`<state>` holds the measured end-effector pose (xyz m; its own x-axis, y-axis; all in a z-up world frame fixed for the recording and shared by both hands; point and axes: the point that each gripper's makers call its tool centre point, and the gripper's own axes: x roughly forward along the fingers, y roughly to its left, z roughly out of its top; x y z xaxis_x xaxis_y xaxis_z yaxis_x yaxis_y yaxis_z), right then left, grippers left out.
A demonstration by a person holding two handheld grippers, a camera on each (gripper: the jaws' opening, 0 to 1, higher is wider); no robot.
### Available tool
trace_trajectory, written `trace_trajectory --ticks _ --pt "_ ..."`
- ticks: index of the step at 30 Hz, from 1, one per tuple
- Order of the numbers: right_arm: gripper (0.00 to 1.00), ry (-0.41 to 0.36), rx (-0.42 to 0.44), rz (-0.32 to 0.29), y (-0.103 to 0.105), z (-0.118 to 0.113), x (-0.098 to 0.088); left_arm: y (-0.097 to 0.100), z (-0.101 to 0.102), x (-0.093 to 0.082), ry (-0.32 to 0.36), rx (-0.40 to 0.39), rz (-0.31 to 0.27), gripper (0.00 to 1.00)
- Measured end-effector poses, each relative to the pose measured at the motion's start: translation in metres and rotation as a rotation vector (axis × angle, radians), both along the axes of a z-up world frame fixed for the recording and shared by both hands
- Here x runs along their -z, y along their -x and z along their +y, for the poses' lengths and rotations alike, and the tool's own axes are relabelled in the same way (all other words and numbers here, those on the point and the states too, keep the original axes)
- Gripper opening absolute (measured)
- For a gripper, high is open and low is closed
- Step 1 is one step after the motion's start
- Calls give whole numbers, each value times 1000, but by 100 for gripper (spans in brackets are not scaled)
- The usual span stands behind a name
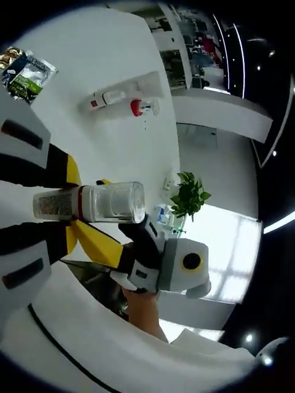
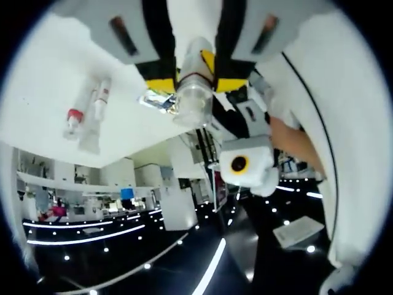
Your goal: Arrange the skincare products in the storage area until every visible bottle or jar stands upright without overlapping.
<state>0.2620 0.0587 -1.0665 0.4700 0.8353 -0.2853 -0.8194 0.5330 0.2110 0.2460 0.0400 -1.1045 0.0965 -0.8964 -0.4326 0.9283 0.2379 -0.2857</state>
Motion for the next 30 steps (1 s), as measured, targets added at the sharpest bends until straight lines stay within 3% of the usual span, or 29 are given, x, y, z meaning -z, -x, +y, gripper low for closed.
trace_trajectory --ticks 12,14,17,21,30 --pt "19 3 17 1 0 1 5 3 1 4 -2 -16 34 20" --pt "19 -2 28 2 -2 1 6 0 3 6 -2 -67 82 21" --pt "19 -12 43 6 -4 0 7 -1 5 8 -5 -88 89 21" --pt "19 -20 73 4 -10 -2 9 1 17 22 -70 -118 93 21" --pt "19 19 120 -14 -32 -12 18 0 35 31 -80 -218 130 21"
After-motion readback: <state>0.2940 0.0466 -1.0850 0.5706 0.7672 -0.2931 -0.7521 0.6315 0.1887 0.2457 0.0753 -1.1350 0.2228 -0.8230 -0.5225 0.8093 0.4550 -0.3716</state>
